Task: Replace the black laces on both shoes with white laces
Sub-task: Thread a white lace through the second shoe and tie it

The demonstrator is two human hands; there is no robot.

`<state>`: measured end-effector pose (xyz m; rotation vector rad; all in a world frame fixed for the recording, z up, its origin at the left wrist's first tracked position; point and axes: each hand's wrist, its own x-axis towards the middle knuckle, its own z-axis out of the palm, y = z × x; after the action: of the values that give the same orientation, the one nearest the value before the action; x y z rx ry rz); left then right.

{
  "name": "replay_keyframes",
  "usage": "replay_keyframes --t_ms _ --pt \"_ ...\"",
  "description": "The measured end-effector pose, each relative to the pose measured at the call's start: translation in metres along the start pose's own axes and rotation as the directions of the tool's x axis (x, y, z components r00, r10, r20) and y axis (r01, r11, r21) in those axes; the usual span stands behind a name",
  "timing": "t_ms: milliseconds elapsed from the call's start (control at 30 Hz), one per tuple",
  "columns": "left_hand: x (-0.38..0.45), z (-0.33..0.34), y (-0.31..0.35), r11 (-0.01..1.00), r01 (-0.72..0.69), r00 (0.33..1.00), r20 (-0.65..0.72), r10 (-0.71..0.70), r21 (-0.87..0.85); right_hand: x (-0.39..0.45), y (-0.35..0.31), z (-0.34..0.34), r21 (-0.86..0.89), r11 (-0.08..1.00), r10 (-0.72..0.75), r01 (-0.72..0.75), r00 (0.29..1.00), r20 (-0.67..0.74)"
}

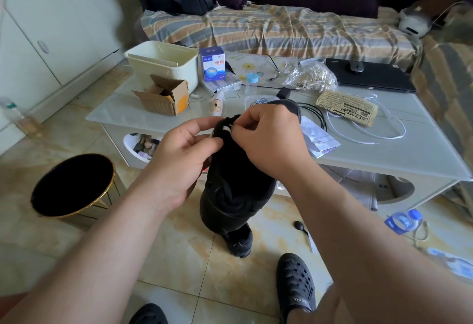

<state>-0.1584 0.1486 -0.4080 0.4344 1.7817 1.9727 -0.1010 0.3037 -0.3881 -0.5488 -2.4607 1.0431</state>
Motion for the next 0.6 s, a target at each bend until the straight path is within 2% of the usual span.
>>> replay_keyframes --t_ms 100,300,433,600 --pt "0.001 0.0 -0.002 1.0 -0.005 1.0 0.008 0.005 0.003 0.0 -0.001 0.0 -0.038 0.999 -0.027 0.026 1.0 -0.011" --pt "-0.003 0.001 0.001 0.982 -0.089 0.996 0.022 0.086 0.168 -0.003 0.0 0.002 -0.015 1.0 0.008 -0.008 1.0 0.005" --pt "-0.003 0.004 -0.005 0.982 -0.084 0.996 -0.009 0.086 0.17 -0.004 0.0 0.002 0.089 0.995 0.043 -0.042 0.999 -0.008" --pt "-0.007 0.011 -0.007 0.978 -0.112 0.993 -0.022 0.118 0.174 -0.005 -0.002 0.005 0.065 0.998 0.002 0.001 0.999 -0.045"
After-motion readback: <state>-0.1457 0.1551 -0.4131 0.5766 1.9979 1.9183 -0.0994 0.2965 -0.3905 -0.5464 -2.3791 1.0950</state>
